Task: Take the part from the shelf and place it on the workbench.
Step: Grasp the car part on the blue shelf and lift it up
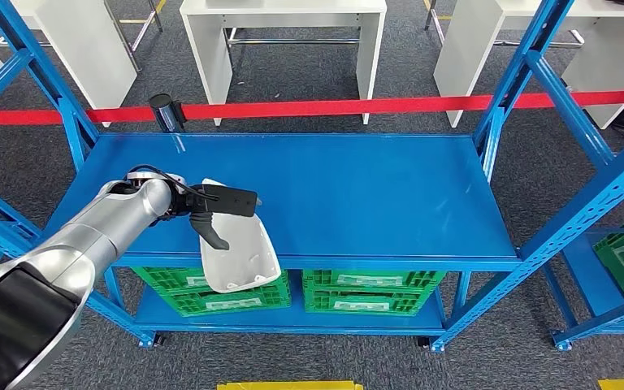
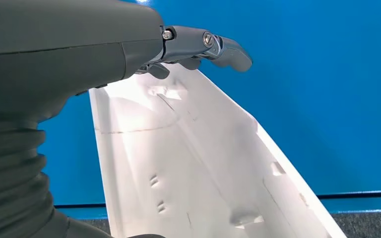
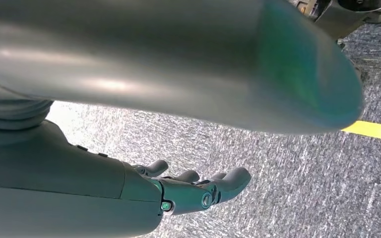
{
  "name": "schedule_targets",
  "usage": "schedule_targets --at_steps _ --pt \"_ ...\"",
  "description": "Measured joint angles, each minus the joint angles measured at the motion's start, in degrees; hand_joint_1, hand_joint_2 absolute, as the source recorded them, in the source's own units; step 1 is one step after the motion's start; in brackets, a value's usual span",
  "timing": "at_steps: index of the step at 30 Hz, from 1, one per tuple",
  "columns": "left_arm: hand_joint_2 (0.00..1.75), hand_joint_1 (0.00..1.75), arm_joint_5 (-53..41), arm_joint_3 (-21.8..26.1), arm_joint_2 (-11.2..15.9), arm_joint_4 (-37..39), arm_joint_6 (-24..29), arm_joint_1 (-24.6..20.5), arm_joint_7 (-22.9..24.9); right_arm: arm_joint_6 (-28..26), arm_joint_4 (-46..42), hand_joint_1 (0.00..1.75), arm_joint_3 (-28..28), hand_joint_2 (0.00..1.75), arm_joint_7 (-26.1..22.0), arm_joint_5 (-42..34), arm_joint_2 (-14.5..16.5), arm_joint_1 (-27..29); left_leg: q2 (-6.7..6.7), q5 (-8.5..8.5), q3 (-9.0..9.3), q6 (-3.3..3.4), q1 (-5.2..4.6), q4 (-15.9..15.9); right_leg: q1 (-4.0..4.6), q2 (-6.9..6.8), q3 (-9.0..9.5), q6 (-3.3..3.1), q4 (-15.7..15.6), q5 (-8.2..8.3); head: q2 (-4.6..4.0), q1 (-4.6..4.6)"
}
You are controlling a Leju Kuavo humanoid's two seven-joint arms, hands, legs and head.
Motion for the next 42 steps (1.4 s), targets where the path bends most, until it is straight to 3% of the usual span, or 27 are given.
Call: schedule_targets --at_steps 42 --pt "1.75 0.00 -2.40 -7.09 -10.98 2.03 -4.12 -1.73 3.24 0.80 0.00 0.00 -0.43 0.00 1.90 -1.86 1.34 0.97 0.00 0.00 0.00 0.00 0.00 0.01 0.00 0.00 0.01 0.00 0.00 0.00 0.00 0.00"
